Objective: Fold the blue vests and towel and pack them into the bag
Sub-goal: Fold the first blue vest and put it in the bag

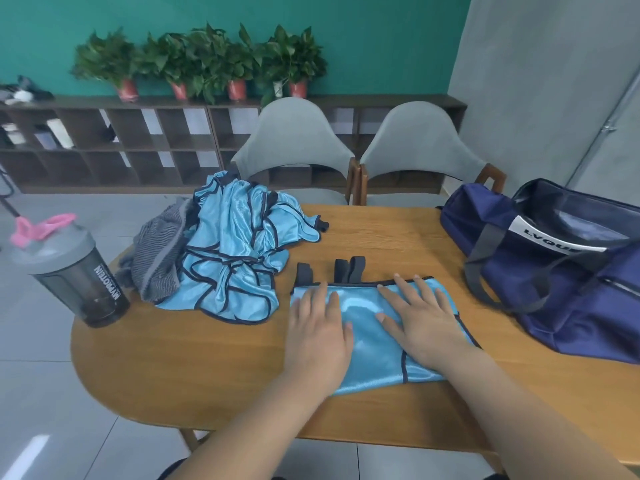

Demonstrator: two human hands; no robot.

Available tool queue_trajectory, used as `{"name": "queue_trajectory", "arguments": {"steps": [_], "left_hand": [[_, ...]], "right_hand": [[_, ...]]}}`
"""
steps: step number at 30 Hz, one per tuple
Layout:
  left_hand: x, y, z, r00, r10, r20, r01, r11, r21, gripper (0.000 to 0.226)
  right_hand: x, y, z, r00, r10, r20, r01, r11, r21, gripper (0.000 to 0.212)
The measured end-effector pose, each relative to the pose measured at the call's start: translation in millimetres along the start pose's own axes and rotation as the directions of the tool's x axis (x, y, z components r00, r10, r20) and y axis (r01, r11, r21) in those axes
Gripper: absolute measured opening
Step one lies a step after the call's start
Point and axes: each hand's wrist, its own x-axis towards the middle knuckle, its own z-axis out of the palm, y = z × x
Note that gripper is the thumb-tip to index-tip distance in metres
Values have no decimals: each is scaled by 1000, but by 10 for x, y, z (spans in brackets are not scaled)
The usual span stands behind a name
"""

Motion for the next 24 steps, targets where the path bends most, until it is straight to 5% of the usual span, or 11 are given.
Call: {"name": "queue_trajectory", "arguments": {"steps": [2, 8, 11, 16, 20, 24], "left_hand": [[-25, -9, 74, 983, -35, 179, 24, 998, 60, 79], [173, -127, 63, 944, -11, 328, -30, 992, 119, 89], [228, -169, 10, 942, 15, 335, -56, 992, 115, 84], [258, -54, -8, 993, 2, 119, -11, 997, 81, 68], [312, -140, 100, 968, -31, 249, 3, 994, 113, 83], [360, -160, 123, 954, -39, 299, -10, 987, 162, 91]], "right_hand": [[19, 14, 55, 1000, 9, -1, -9, 1000, 11, 70], [62, 12, 42, 995, 74, 60, -75, 997, 18, 74], [60, -13, -21, 995, 84, 59, -84, 996, 10, 76], [-52, -137, 10, 996, -57, -75, 53, 998, -46, 75], [30, -89, 85, 998, -66, 23, 64, 994, 93, 73], [105, -120, 34, 1000, 16, 10, -17, 999, 49, 62]]}}
